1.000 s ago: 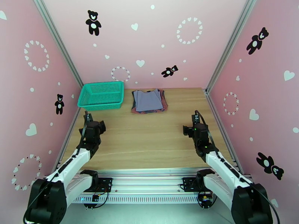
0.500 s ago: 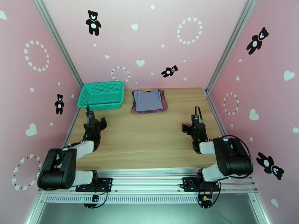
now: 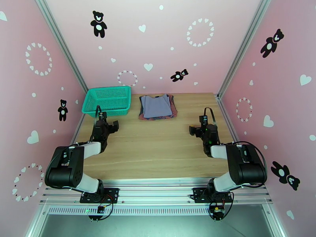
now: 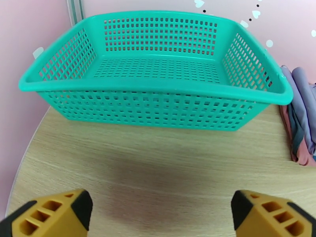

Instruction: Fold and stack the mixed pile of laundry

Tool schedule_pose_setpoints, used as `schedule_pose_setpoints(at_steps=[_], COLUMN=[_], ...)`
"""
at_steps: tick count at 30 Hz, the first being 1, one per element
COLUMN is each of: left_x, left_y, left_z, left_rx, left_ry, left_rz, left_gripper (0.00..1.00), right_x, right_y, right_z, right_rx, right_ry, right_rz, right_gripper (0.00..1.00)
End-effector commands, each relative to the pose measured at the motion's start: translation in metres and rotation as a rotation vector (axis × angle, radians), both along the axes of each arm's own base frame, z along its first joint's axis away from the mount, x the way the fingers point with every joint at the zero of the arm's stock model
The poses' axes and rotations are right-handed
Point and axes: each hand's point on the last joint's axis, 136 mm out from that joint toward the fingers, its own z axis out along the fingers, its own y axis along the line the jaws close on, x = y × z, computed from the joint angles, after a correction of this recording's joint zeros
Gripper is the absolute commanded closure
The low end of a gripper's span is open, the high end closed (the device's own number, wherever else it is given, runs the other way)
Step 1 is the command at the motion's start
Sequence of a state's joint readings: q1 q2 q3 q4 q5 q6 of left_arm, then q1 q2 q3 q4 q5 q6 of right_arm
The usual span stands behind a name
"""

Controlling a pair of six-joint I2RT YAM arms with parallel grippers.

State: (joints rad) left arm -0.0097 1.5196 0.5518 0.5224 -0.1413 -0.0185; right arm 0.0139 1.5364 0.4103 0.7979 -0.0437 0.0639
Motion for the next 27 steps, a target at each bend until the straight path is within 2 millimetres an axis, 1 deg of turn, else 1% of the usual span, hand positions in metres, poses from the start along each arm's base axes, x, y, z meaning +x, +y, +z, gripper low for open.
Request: schedule_pose_setpoints(at_steps=[1, 2, 3, 4, 5, 6, 7, 8, 9, 10, 11, 12, 13, 15, 17, 20, 25, 27], left_x=[0.024, 0.036, 0.05, 0.065, 0.069, 0.06, 0.042, 0.017, -0.017, -0.051, -0.069, -0.078, -0.08, -0.069, -0.069, -0.076, -0.08, -0.08], left_y=[-0.002, -0.004, -0.009, -0.012, -0.022, -0.066, -0.104, -0.133, -0.149, -0.153, -0.151, -0.144, -0.135, -0.116, -0.106, -0.106, -0.107, -0.107], left_z=[-0.007, -0.022, -0.046, -0.074, -0.093, -0.1, -0.078, -0.037, 0.004, 0.034, 0.052, 0.064, 0.072, 0.077, 0.081, 0.082, 0.083, 0.091], left_rx=[0.013, 0.008, 0.001, -0.002, -0.06, -0.3, -0.474, -0.595, -0.66, -0.656, -0.65, -0.649, -0.663, -0.692, -0.683, -0.643, -0.632, -0.624], left_ry=[0.122, 0.25, 0.394, 0.545, 0.696, 0.761, 0.7, 0.577, 0.446, 0.329, 0.23, 0.152, 0.087, 0.008, -0.043, -0.069, -0.078, -0.075], left_rz=[-0.009, -0.022, -0.051, -0.066, -0.116, -0.382, -0.685, -0.968, -1.217, -1.389, -1.462, -1.49, -1.477, -1.376, -1.334, -1.35, -1.354, -1.36], left_gripper=[0.01, 0.01, 0.01, 0.01, 0.01, 0.03, 0.38, 0.02, 0.02, 0.02, 0.02, 0.02, 0.02, 0.02, 0.02, 0.02, 0.02, 0.02], right_x=[0.001, 0.001, 0.001, 0.001, 0.001, 0.002, 0.001, 0.001, 0.002, 0.001, 0.002, 0.002, 0.002, 0.002, 0.002, 0.002, 0.002, 0.002], right_y=[0.001, 0.002, 0.002, 0.001, 0.001, 0.001, 0.001, 0.002, 0.001, 0.001, 0.001, 0.001, 0.001, 0.001, 0.001, 0.001, 0.001, 0.001], right_z=[0.001, 0.001, 0.001, 0.002, 0.002, 0.002, 0.002, 0.002, 0.001, 0.001, 0.001, 0.002, 0.002, 0.002, 0.001, 0.002, 0.002, 0.002], right_rx=[-0.012, -0.012, -0.013, -0.013, -0.014, -0.016, -0.018, -0.017, -0.018, -0.018, -0.017, -0.016, -0.017, -0.017, -0.018, -0.018, -0.017, -0.017], right_ry=[0.002, 0.001, 0.001, 0.0, 0.0, 0.001, 0.001, 0.001, 0.003, 0.003, 0.002, 0.002, 0.002, 0.002, 0.003, 0.002, 0.002, 0.002], right_rz=[0.005, 0.006, 0.006, 0.005, 0.003, 0.002, 0.003, 0.003, 0.002, 0.002, 0.003, 0.001, 0.003, 0.002, 0.002, 0.002, 0.001, 0.001], right_gripper=[0.01, 0.01, 0.01, 0.01, 0.01, 0.01, 0.01, 0.01, 0.01, 0.01, 0.01, 0.01, 0.01, 0.01, 0.01, 0.01, 0.01, 0.01])
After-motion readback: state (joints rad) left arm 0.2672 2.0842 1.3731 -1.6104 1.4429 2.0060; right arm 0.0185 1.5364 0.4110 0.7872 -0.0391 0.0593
